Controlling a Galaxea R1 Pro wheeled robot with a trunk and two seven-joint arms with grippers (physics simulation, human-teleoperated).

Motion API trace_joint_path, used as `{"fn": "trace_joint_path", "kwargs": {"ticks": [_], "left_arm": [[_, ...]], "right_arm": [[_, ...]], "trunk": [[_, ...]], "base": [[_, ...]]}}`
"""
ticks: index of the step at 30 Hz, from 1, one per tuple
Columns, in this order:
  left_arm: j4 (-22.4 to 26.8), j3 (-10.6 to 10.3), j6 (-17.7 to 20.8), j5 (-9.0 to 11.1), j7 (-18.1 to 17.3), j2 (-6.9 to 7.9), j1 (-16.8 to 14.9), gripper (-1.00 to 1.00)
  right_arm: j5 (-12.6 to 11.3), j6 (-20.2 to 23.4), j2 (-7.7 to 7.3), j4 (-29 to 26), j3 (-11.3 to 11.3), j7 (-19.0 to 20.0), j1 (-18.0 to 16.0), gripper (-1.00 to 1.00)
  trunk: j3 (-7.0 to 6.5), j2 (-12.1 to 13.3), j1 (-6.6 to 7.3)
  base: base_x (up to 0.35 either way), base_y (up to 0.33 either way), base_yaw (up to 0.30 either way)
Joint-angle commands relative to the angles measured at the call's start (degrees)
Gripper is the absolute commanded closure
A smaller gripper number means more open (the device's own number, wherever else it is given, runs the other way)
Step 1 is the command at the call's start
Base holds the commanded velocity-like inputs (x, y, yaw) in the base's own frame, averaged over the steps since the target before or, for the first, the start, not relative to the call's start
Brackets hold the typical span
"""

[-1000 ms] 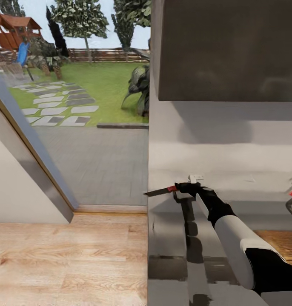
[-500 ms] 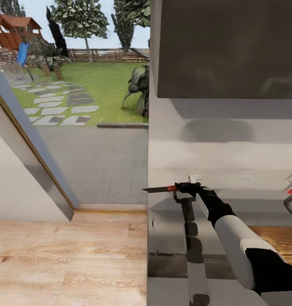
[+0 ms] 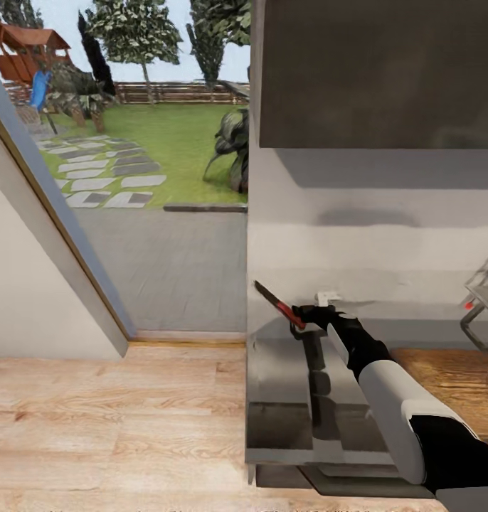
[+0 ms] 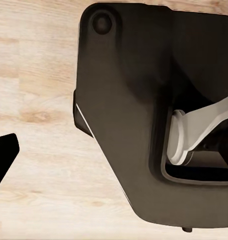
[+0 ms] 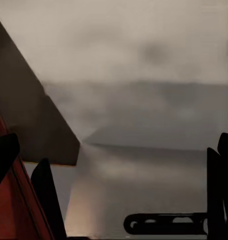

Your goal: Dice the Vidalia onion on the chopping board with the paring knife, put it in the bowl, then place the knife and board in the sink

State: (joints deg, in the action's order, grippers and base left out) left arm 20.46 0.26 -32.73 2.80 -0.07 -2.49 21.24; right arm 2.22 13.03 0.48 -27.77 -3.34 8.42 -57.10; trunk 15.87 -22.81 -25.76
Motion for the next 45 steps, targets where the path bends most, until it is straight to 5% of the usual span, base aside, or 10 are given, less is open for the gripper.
{"fn": "trace_joint_path", "kwargs": {"ticks": [1,38,45], "left_arm": [[0.07,0.01,-0.05,0.28,-0.02,0.0,0.03,-1.0],[-0.2,0.01,-0.13,0.19,-0.02,0.0,0.03,-1.0],[-0.19,0.01,-0.06,0.19,-0.02,-0.05,0.03,-1.0]], "right_arm": [[0.25,0.33,0.05,-0.09,-0.35,0.36,-0.02,-1.0],[0.25,0.33,0.05,-0.17,-0.35,0.36,-0.02,-1.0],[0.25,-0.07,-0.02,-3.53,-0.35,0.37,-0.02,-1.0]], "trunk": [[0.1,-0.1,-0.03],[0.1,-0.1,-0.03],[0.1,-0.1,-0.03]], "base": [[-0.047,0.0,0.0],[-0.097,0.0,0.0],[-0.215,0.0,0.0]]}}
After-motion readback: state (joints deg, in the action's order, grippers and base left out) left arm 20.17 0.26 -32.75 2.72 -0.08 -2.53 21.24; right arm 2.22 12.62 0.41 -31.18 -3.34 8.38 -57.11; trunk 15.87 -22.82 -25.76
